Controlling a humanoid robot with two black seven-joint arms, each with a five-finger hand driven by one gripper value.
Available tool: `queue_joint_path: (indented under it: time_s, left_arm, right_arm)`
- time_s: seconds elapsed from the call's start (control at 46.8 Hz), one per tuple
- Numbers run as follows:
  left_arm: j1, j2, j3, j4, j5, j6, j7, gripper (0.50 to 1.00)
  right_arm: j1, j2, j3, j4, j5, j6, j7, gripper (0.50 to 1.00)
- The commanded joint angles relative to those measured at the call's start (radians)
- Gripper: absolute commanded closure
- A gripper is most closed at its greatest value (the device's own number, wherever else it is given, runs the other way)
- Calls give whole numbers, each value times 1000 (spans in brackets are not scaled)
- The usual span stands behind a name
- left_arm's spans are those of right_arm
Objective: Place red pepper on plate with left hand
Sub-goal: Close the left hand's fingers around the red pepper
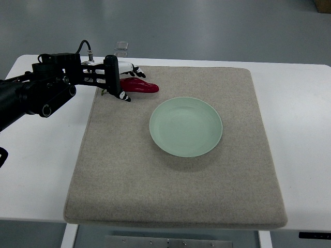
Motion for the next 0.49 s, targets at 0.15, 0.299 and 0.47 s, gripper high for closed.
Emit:
queue_joint_path:
  time_s: [0.15, 0.299, 0.47]
  left_arm:
    - [1, -3, 2, 0, -1, -8, 0, 746]
    - [1, -3, 2, 0, -1, -29, 0, 902]
    - [2, -3, 2, -1, -1, -41, 0, 913]
  right_arm:
    - [-1, 0, 0, 0, 0, 0, 0, 572]
    - [-1, 0, 0, 0, 0, 1, 0, 572]
    - [1, 0, 0, 0, 0, 0, 0, 572]
